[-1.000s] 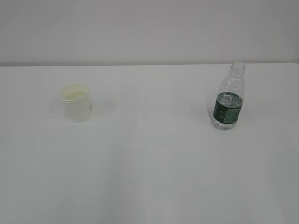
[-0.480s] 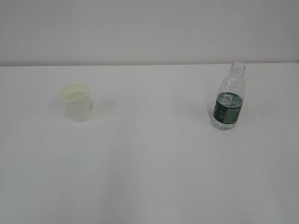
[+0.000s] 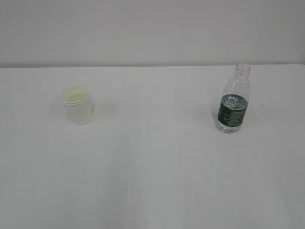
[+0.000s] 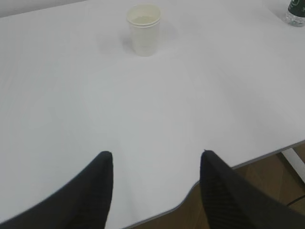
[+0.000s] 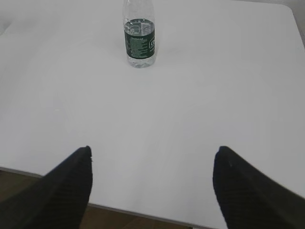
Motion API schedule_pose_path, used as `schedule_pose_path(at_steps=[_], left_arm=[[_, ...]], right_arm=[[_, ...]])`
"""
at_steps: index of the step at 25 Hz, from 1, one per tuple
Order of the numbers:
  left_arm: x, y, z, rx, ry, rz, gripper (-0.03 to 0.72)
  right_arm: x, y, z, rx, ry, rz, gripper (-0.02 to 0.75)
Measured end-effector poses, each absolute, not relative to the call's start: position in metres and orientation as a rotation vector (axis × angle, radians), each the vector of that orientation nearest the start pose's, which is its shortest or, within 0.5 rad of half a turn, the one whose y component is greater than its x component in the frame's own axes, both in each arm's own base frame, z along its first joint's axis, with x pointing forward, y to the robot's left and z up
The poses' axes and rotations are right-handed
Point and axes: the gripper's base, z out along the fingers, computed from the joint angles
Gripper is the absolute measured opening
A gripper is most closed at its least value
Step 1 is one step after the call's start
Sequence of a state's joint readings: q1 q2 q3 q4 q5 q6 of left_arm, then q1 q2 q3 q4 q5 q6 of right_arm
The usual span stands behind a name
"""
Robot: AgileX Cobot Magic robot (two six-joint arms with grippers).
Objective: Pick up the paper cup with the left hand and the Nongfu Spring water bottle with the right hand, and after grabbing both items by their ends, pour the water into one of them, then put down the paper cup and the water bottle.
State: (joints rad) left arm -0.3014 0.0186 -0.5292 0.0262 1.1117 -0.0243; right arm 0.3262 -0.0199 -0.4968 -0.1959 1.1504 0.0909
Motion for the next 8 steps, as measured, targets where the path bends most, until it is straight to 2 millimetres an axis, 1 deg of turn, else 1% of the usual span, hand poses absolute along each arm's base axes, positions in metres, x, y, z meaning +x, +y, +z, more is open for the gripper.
schedule_pose_path(at_steps=[8], left_arm=[[-0.0066,0.0043,0.2814,0.286,2.069,-0.166,0.408]], right_arm=[[-0.0066,-0.0193,0.2704,-0.225,2.088,0.014,0.589]])
